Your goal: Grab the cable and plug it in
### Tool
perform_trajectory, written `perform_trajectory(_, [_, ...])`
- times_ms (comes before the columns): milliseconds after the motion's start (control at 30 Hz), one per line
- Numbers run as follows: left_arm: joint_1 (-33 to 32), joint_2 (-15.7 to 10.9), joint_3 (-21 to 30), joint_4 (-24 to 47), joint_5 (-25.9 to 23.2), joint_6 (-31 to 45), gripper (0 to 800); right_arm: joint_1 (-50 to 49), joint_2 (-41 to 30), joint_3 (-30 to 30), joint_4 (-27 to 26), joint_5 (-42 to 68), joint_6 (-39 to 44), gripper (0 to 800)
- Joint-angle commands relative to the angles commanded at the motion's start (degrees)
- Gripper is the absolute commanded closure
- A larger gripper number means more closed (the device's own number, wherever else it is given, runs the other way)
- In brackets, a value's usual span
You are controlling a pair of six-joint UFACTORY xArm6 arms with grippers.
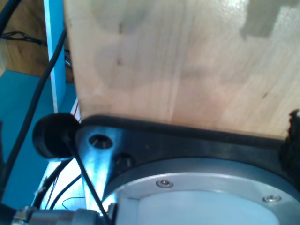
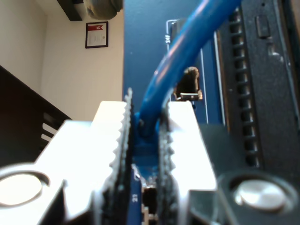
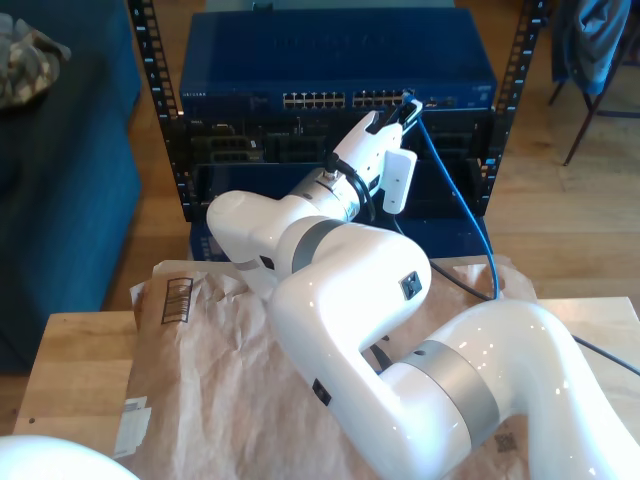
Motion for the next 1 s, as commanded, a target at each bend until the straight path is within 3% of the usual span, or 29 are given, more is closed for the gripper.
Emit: perform_trajectory(1000, [0.0,0.0,0.0,0.0,0.0,0.1,0,-0.9,0.4,0.2,-0.1,0.4,0.1,800])
